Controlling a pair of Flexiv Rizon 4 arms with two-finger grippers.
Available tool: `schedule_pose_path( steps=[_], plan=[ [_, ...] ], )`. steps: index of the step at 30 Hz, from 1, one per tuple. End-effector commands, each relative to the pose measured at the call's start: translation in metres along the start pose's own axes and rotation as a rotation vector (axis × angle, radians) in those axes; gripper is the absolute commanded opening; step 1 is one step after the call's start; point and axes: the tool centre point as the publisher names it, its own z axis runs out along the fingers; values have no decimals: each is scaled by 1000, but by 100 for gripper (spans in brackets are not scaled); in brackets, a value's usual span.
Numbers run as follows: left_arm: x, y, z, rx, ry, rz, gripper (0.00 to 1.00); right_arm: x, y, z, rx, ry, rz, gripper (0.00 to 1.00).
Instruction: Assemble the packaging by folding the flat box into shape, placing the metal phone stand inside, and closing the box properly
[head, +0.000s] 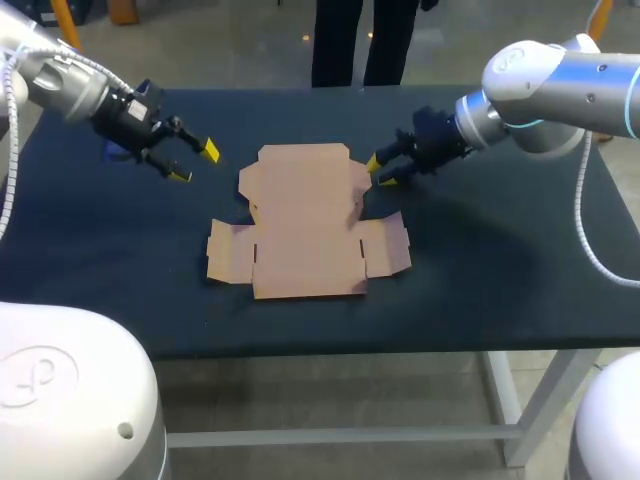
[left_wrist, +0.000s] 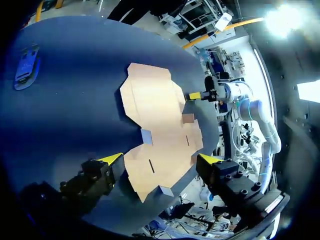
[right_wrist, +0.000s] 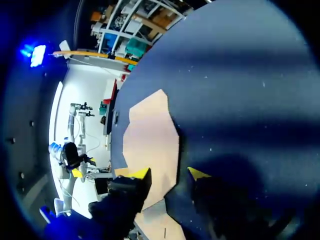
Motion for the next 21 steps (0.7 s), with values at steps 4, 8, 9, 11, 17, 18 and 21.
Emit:
schedule_pose_path(
  steps=[4,8,9,11,17,18,21],
  plan=[
    [-5,-1,-4,-3,5,-10,100,-2,14,11,1,41,-1,49],
    [-7,0,-7,1,2,-18,100,-2,18,15,-8,58,2,48],
    [-7,1,-7,1,2,-20,100,-2,19,16,-8,61,3,48],
    [-8,1,-8,2,1,-23,100,-2,20,19,-8,61,5,47],
    [-11,2,-9,3,3,-29,100,0,24,26,-27,85,7,43],
    [-12,2,-10,4,4,-30,100,1,24,27,-30,89,8,42],
    [-13,3,-11,6,7,-32,100,3,26,31,-42,114,9,41]
  ],
)
